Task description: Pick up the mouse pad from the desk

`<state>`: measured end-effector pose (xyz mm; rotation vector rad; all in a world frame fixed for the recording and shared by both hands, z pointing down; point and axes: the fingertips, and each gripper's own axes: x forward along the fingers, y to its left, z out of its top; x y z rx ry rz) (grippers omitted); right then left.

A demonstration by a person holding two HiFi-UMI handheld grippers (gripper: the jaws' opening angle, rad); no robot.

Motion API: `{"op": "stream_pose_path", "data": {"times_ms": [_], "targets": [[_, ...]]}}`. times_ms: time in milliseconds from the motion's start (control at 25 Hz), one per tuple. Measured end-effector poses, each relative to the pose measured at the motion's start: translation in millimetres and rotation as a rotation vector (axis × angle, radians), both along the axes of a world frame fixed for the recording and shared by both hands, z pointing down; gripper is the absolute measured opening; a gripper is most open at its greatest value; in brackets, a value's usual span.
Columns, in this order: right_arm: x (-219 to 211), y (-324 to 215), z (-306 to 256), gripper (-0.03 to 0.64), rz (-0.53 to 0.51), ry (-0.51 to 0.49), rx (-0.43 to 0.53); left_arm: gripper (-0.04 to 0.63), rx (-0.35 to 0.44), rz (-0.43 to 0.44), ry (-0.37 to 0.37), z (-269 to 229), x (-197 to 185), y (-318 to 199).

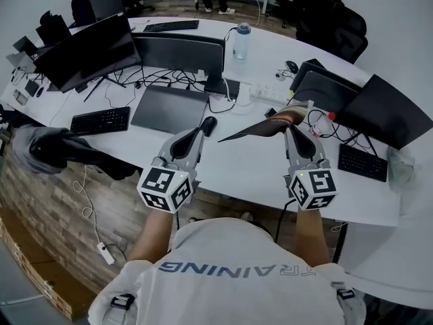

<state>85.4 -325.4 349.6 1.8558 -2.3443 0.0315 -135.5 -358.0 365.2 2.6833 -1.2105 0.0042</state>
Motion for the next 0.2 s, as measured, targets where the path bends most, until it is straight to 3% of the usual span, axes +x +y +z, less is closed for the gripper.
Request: {"op": "stream_pose_path", "data": {"times_ms": [200], "targets": [[4.2, -2.0, 3.5, 0.040, -0.002, -0.005, -0.011, 0.000, -0.007, 0.005, -0.004, 2.3, 6.1, 0.1]]}}
